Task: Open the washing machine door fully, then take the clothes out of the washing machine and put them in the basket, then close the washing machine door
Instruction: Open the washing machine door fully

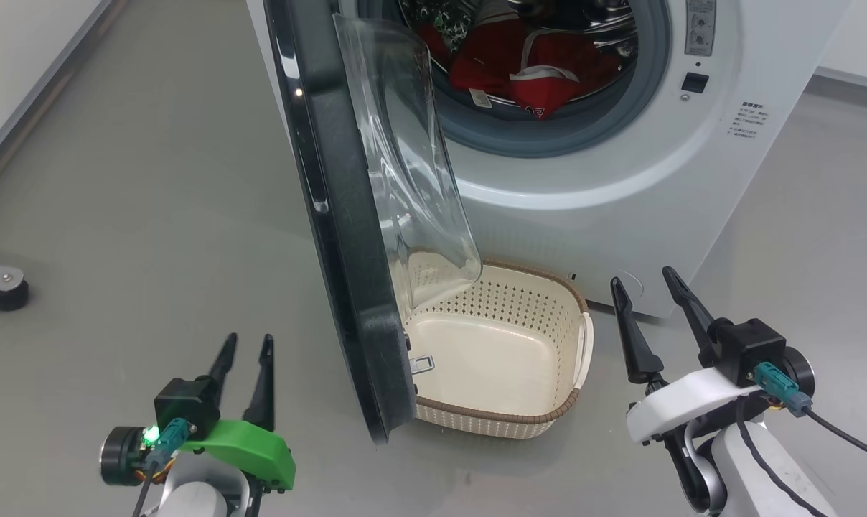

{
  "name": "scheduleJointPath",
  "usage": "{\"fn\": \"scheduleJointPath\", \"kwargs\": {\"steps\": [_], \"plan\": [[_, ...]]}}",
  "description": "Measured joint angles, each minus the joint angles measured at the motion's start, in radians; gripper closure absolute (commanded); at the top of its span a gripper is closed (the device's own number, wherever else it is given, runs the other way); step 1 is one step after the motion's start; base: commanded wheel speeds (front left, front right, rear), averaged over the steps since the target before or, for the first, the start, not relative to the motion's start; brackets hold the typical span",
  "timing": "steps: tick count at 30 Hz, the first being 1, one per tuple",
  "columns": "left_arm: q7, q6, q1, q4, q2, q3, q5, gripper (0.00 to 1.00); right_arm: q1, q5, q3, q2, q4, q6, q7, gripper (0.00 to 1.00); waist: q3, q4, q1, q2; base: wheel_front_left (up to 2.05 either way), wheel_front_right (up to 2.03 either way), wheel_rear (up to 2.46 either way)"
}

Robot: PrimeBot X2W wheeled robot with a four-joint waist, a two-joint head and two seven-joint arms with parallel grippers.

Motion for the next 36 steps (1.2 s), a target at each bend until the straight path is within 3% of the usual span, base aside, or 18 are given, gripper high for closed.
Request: {"fn": "scheduleJointPath", "kwargs": {"steps": [14, 28, 36], "plan": [[0.000, 0.008, 0.000, -0.064, 0.010, 0.015, 0.002, 1.00, 0.014, -0.026, -0.033, 0.013, 0.009, 0.026, 0.000, 0.00, 0.001, 0.014, 0.0000, 0.0000, 0.00, 0.00, 0.00], [-0.002, 0.016, -0.079, -0.528, 0.025, 0.067, 0.092, 1.00, 0.020, -0.044, -0.062, 0.025, 0.012, 0.042, 0.000, 0.00, -0.011, 0.025, 0.0000, 0.0000, 0.00, 0.00, 0.00], [-0.006, -0.066, -0.081, -0.689, 0.021, -0.065, 0.097, 1.00, 0.036, -0.057, -0.072, 0.036, 0.017, 0.051, 0.000, 0.00, -0.020, 0.025, 0.0000, 0.0000, 0.00, 0.00, 0.00]]}}
